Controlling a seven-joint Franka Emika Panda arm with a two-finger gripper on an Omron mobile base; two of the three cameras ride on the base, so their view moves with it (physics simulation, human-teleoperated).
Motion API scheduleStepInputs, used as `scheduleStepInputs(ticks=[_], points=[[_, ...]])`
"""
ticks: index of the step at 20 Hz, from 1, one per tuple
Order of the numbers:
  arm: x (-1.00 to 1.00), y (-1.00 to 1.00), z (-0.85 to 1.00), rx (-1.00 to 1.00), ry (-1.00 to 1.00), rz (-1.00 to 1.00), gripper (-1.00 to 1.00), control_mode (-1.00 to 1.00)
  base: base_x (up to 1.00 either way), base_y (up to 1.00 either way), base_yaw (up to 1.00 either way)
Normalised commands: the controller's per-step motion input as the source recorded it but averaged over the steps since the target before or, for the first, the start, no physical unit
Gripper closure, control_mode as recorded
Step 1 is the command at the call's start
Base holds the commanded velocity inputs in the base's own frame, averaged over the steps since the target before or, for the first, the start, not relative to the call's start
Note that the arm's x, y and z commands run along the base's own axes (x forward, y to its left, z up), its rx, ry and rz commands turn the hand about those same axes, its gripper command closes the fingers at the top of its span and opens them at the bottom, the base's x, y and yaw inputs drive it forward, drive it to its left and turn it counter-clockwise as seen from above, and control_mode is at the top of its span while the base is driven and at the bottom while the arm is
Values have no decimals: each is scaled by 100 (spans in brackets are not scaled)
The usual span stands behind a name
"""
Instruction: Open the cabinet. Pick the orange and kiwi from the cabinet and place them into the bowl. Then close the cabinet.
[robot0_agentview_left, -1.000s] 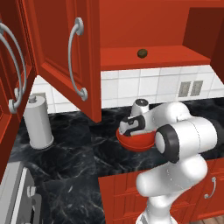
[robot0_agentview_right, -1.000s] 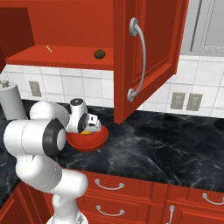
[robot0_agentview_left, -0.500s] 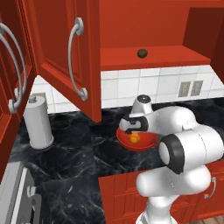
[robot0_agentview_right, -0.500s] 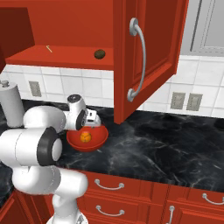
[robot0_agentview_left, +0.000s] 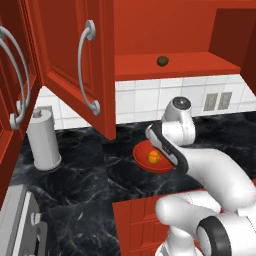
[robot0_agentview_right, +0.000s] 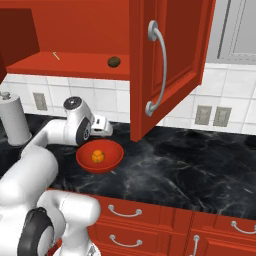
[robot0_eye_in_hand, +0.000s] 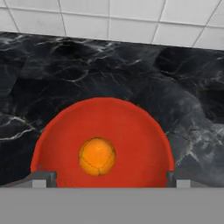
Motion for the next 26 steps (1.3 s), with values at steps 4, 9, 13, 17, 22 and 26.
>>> scheduleStepInputs(ticks=[4,9,13,17,22,26], points=[[-76,-34,100,0,-11,-9,-100,-100,0,0,0],[-57,-25,100,0,-7,-10,-100,-100,0,0,0],[-49,-20,100,0,-6,-8,-100,-100,0,0,0],[-35,-14,100,0,-10,-4,-100,-100,0,0,0],[-17,-3,100,1,-16,0,-100,-100,0,0,0],[0,0,94,1,-15,1,-100,-100,0,0,0]])
